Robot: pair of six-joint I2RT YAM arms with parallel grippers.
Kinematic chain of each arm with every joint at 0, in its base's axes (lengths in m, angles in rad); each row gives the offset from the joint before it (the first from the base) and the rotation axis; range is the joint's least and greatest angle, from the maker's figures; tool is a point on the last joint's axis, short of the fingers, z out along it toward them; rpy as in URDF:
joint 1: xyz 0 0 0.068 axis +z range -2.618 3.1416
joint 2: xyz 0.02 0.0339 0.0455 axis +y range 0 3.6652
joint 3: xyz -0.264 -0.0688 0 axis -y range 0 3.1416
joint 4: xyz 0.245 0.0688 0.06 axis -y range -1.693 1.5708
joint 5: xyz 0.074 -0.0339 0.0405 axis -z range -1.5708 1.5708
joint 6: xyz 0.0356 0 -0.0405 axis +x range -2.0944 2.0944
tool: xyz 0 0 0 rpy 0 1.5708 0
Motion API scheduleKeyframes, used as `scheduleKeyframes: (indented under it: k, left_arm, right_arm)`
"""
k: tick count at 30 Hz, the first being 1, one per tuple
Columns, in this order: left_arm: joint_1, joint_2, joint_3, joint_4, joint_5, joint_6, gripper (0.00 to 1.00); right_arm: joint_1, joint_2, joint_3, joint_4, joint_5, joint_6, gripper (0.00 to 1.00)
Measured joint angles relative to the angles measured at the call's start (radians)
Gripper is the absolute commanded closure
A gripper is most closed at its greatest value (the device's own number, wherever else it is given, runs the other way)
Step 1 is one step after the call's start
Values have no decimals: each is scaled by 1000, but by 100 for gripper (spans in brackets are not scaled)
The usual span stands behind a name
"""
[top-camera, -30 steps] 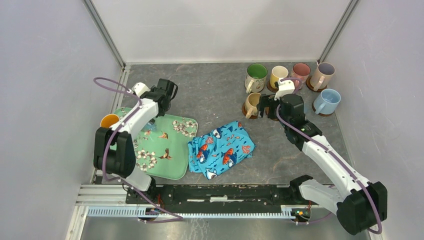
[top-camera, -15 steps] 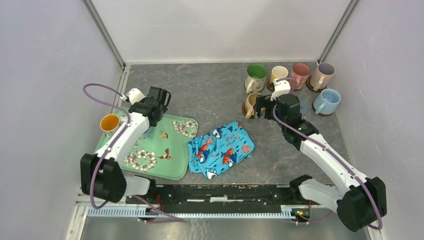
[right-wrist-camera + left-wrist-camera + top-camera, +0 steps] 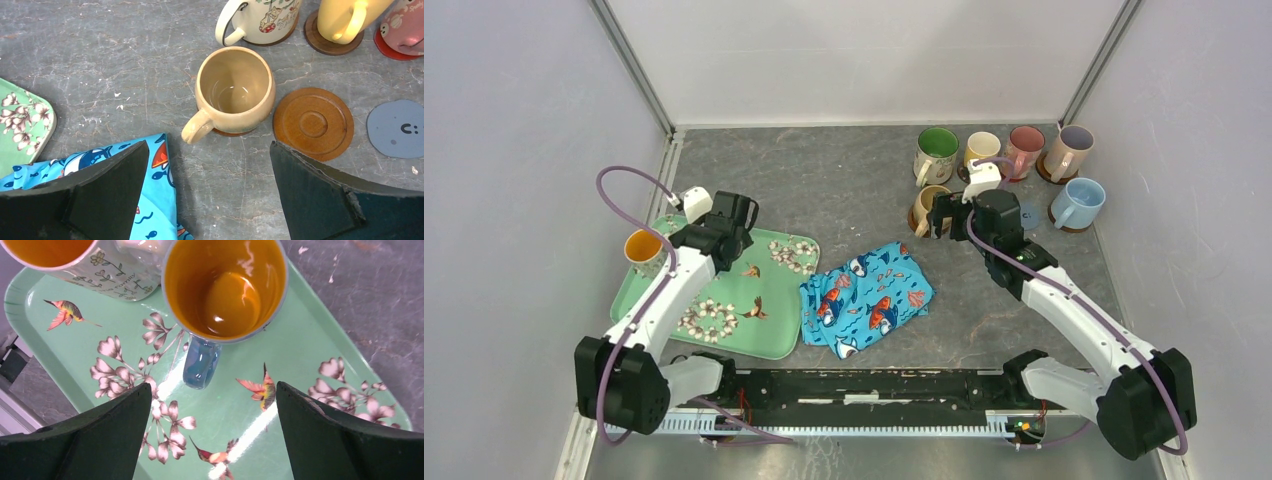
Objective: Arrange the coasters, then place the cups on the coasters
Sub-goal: Move the cup to the tray.
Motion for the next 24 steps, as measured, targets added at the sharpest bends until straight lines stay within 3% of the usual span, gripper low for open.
scheduleKeyframes:
  k: [9, 12, 24]
  left_arm:
    - [73, -13, -79, 140, 103, 132, 1]
    - [115, 2, -90, 174, 148, 151, 5]
    - [167, 42, -103, 251, 286, 207, 57]
  right_arm:
    - [2, -43, -56, 29, 12, 36, 2]
    - [2, -70, -74, 34, 32, 47, 2]
    - [2, -100, -96, 67, 61, 53, 3]
